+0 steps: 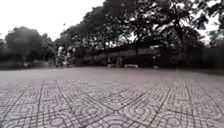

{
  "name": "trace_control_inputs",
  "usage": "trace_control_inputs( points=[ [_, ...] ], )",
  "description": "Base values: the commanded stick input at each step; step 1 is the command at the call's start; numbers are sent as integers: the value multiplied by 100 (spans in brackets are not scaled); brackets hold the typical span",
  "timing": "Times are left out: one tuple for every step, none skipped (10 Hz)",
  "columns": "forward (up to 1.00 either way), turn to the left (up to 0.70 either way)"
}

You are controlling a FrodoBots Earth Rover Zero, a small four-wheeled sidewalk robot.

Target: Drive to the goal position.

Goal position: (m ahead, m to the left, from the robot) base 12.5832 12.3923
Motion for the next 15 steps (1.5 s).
trace_control_inputs(
  points=[
    [100,0],
    [100,0],
    [100,0],
    [100,0],
    [100,0],
    [100,0],
    [100,0],
    [100,0],
    [100,0],
    [100,0],
    [100,0],
    [100,0],
    [100,0],
    [100,0],
    [100,0]
  ],
)
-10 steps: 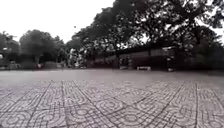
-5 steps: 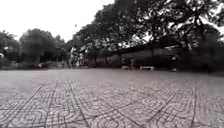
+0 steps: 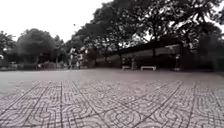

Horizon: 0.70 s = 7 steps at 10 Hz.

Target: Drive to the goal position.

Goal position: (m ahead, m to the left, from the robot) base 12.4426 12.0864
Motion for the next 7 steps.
trace_control_inputs(
  points=[
    [100,0],
    [100,0],
    [100,0],
    [100,0],
    [100,27],
    [100,0],
    [100,0]
  ],
)
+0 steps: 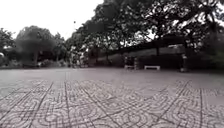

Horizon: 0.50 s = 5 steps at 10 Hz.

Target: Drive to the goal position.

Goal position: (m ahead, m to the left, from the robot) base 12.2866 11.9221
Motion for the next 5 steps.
trace_control_inputs(
  points=[
    [100,0],
    [100,0],
    [100,0],
    [100,0],
    [100,0]
  ],
)
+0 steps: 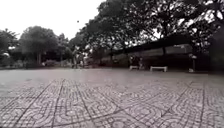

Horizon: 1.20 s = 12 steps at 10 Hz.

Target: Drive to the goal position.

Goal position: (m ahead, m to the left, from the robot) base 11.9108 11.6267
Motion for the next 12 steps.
trace_control_inputs(
  points=[
    [100,0],
    [100,0],
    [100,0],
    [100,0],
    [100,0],
    [100,0],
    [100,0],
    [100,0],
    [100,0],
    [100,0],
    [100,0],
    [100,0]
  ],
)
